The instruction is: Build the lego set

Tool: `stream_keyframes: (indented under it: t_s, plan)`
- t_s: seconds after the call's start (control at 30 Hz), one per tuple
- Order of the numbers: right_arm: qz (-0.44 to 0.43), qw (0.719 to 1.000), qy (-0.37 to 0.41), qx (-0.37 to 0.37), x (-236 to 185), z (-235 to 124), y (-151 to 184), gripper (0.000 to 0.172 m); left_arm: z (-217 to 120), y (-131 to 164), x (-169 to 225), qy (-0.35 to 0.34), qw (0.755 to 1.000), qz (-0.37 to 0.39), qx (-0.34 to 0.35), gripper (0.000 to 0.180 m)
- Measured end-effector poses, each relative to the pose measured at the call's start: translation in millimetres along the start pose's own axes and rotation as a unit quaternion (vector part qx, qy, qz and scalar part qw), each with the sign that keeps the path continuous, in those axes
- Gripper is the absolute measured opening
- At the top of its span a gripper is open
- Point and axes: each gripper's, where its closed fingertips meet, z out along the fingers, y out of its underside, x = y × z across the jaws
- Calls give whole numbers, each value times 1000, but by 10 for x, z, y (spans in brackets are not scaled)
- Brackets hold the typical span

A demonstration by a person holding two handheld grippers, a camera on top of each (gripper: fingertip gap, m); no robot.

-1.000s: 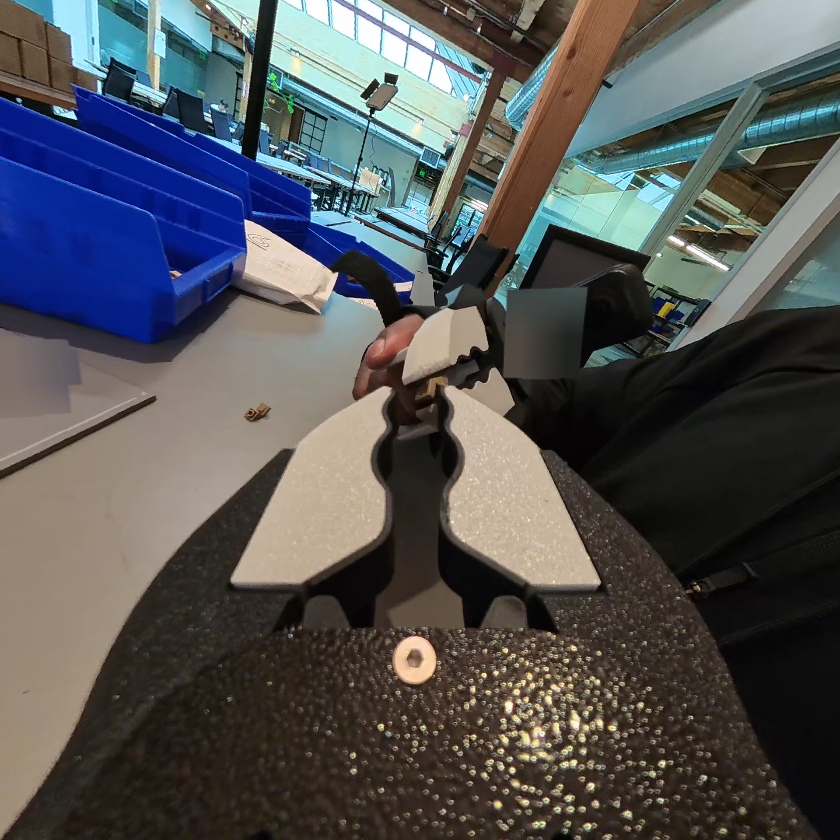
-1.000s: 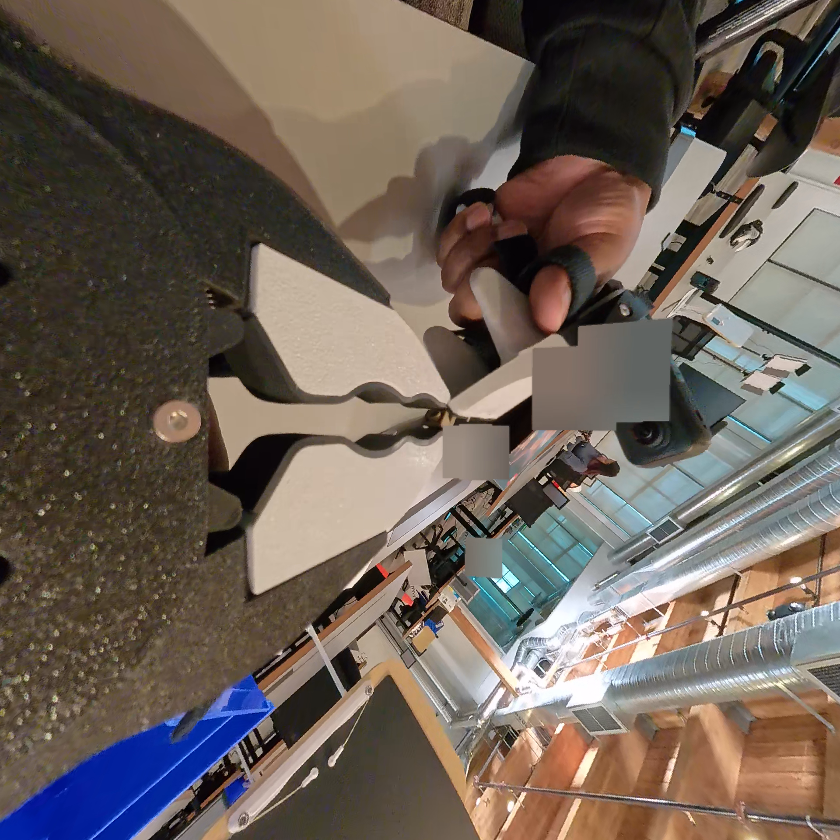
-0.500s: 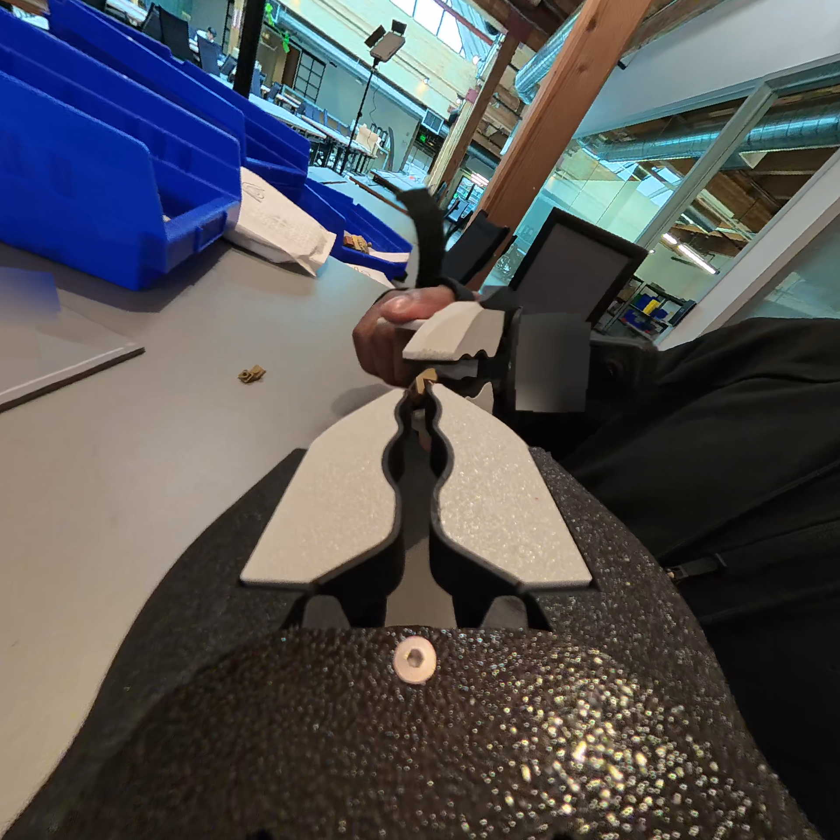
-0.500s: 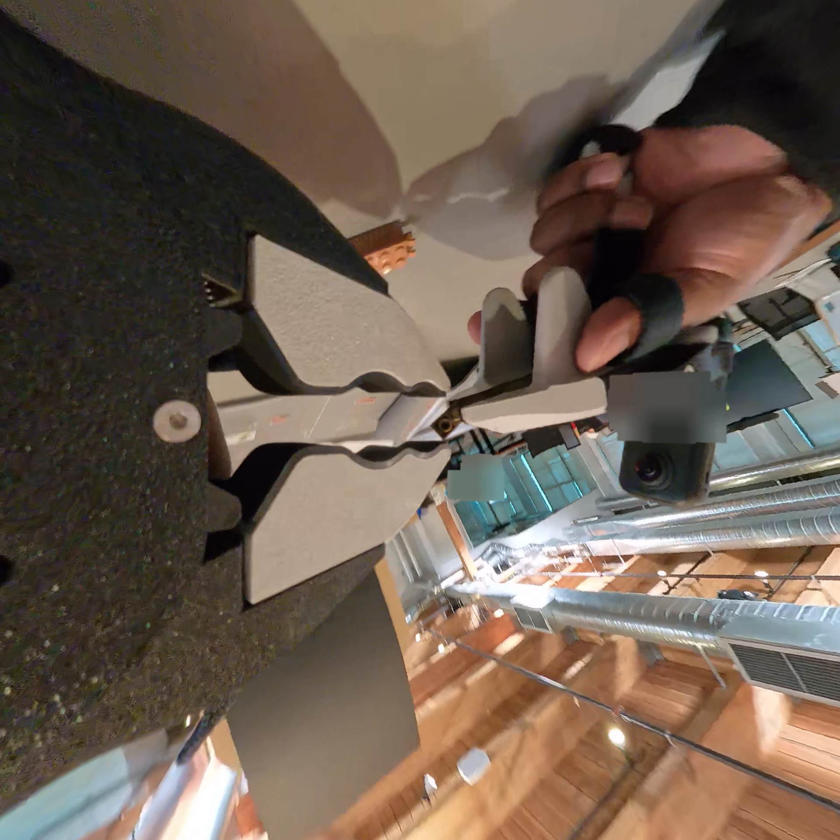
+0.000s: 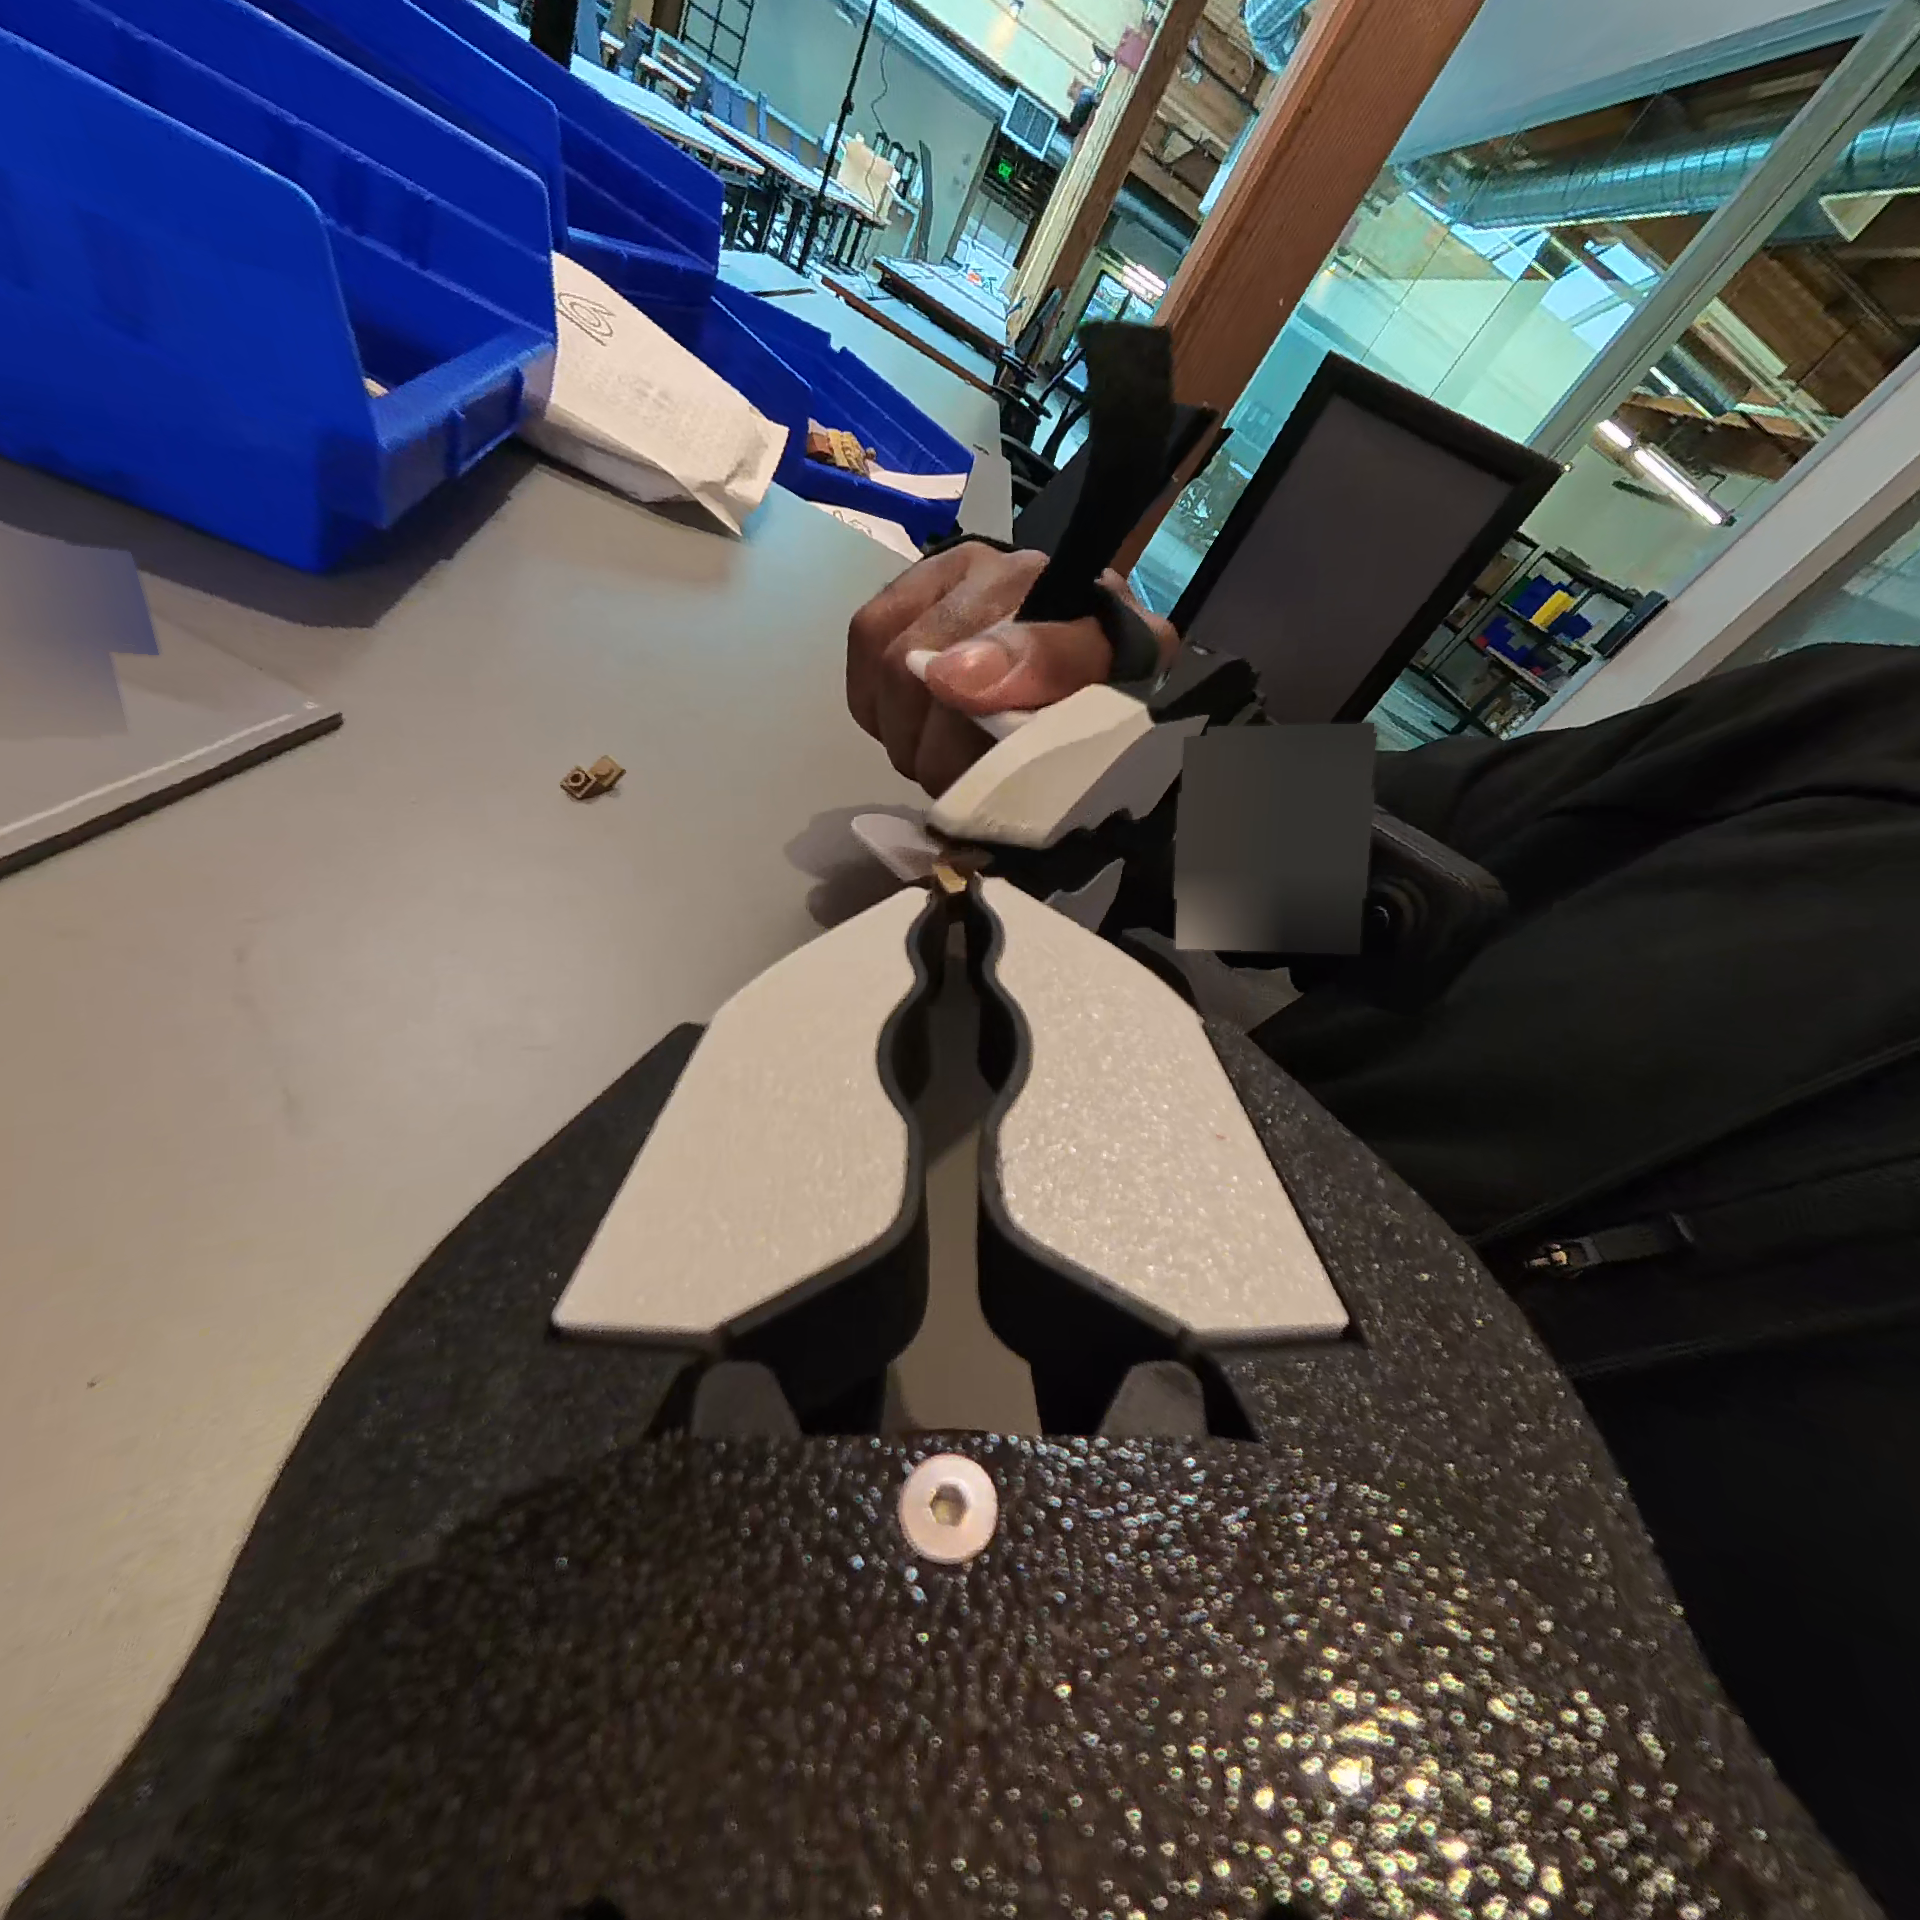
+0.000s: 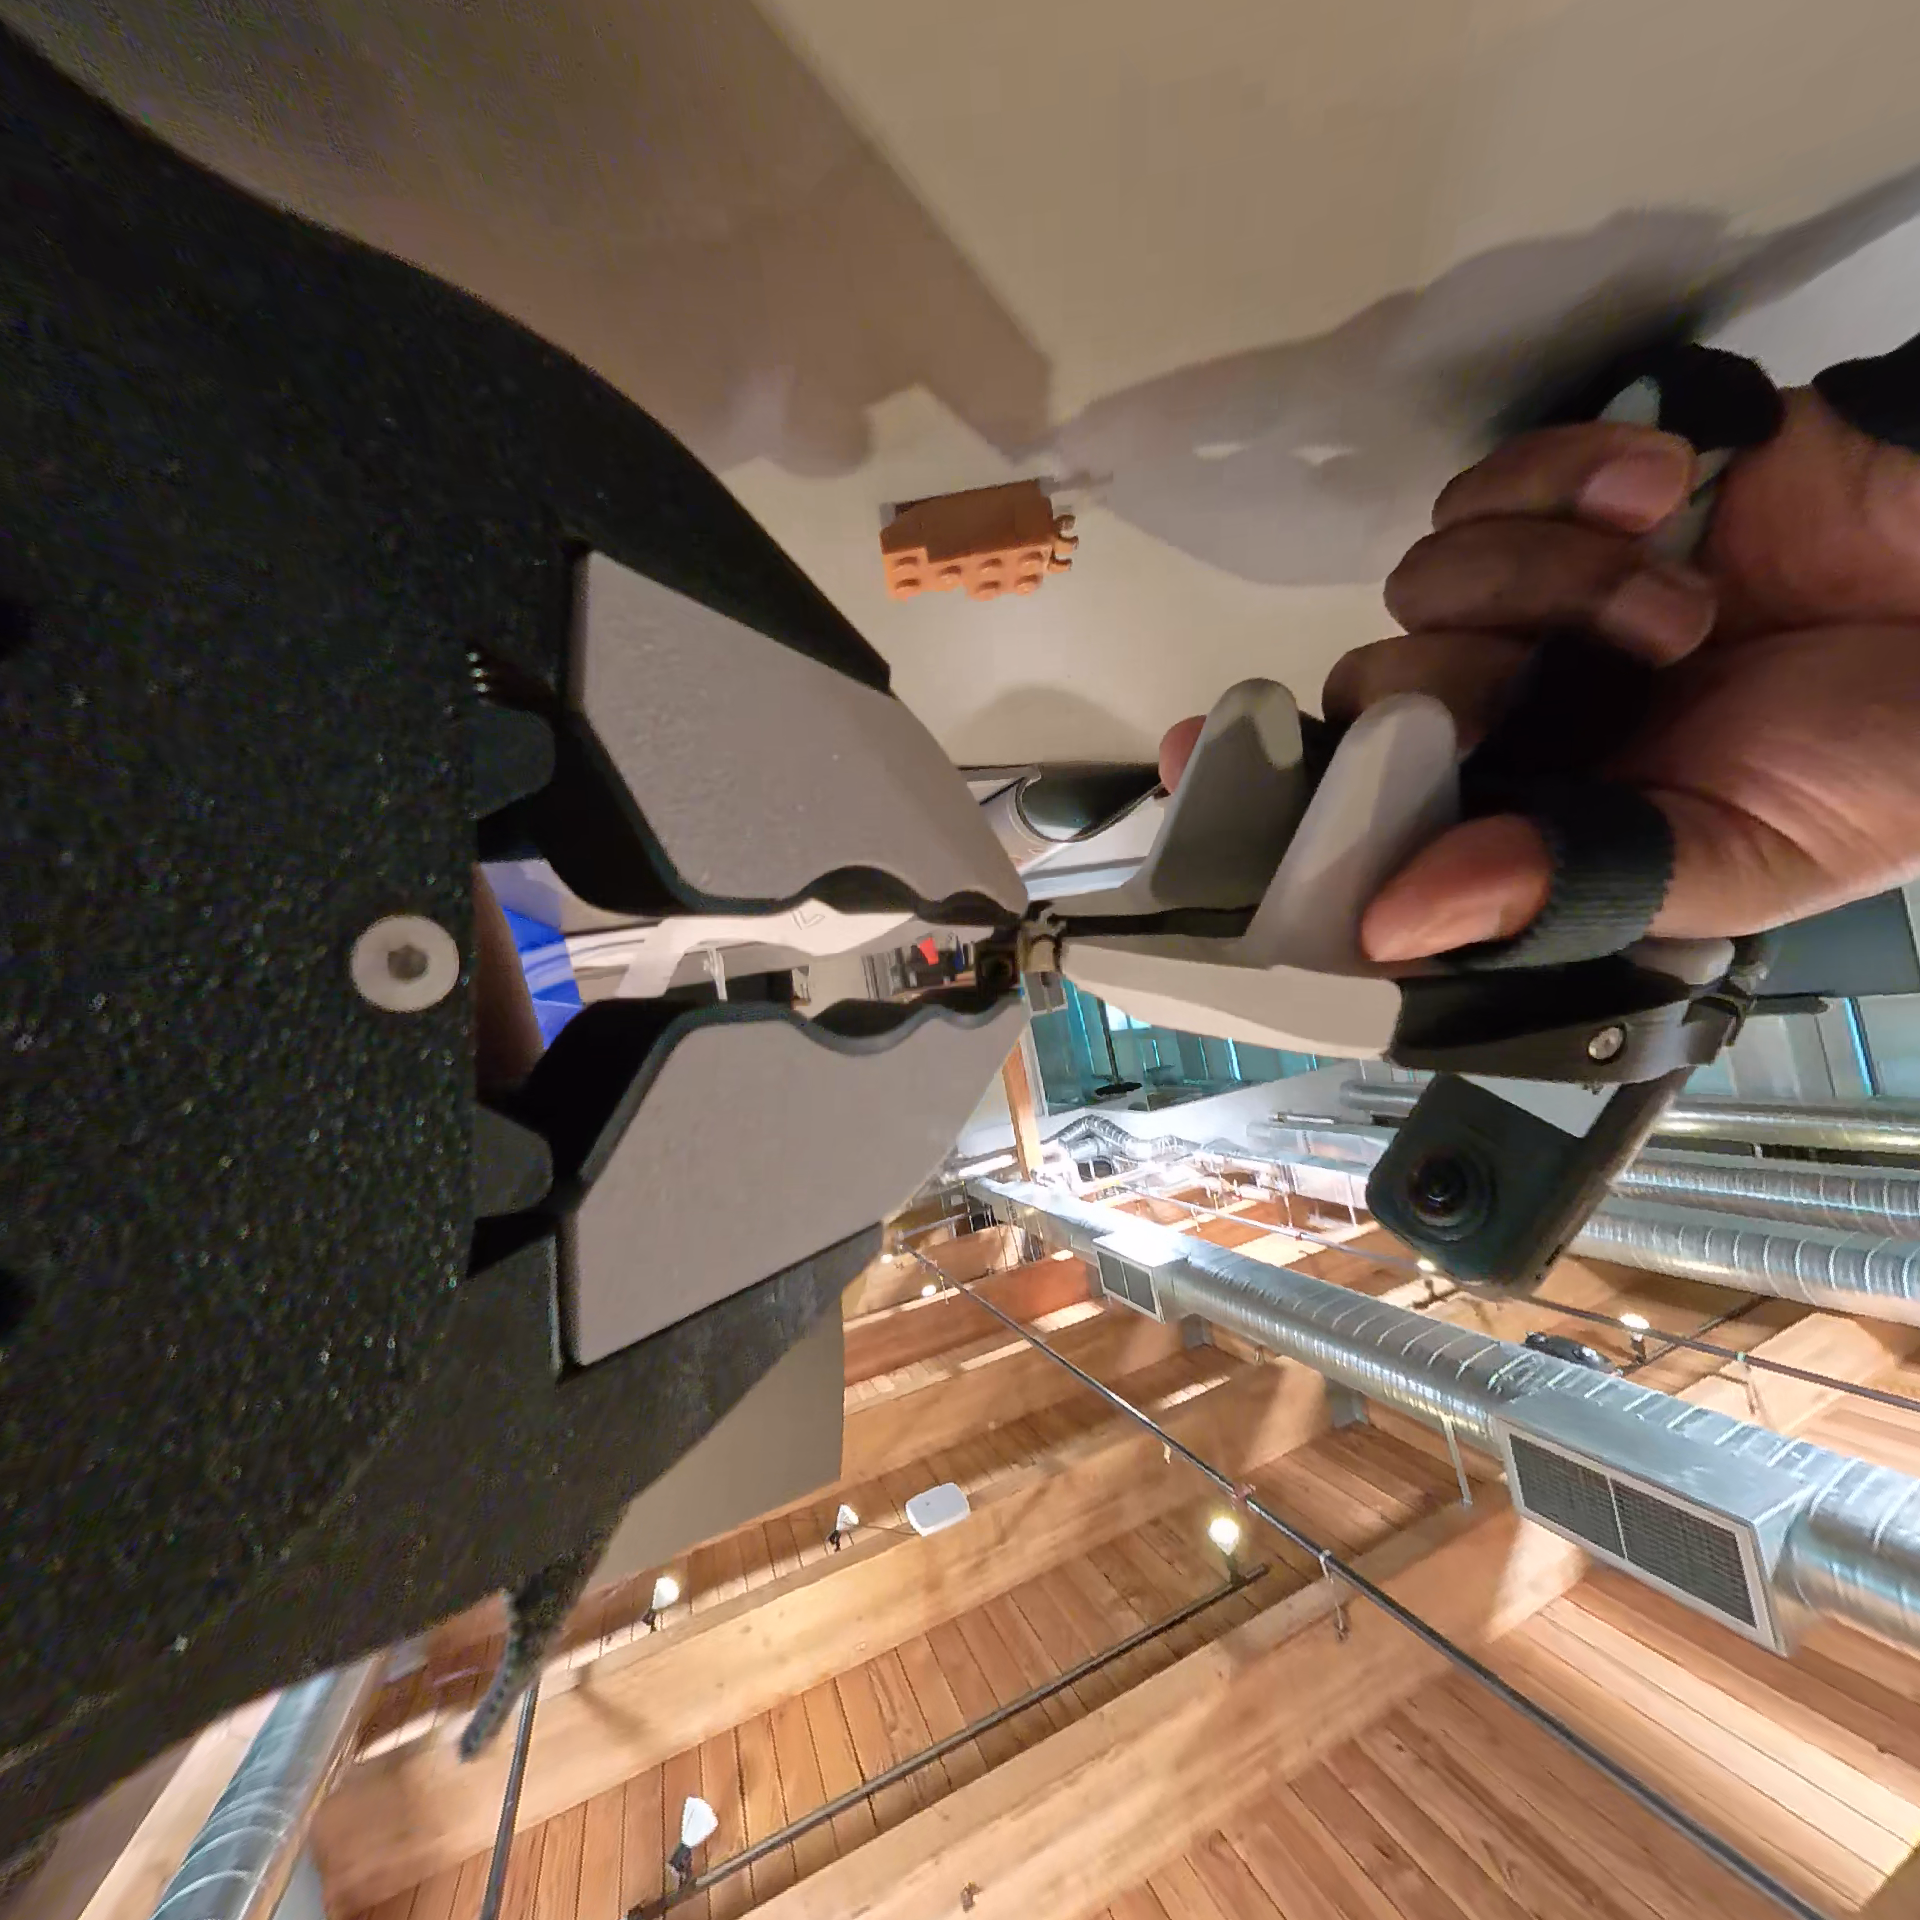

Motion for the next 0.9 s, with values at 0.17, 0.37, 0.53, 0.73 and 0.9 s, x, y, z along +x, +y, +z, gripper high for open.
stream_keyframes:
  t_s: [0.17, 0.37, 0.53, 0.73, 0.9]
  plan:
    - [66, 997, -44, -3, -53, -6, 44, 9, -32, 25, -92, -47, 997, 58, -20, 9]
    - [195, 972, -126, -36, -183, -5, 239, 9, -131, 436, -380, -156, 959, 154, -182, 32]
    - [258, 947, -186, -50, -298, -29, 266, 9, -54, 685, -464, -179, 932, 170, -264, 37]
    - [273, 921, -267, -78, -537, -72, 279, 9, 32, 723, -476, -184, 924, 183, -282, 17]
    - [282, 895, -333, -95, -686, -124, 277, 9, 39, 744, -434, -165, 925, 187, -287, 17]
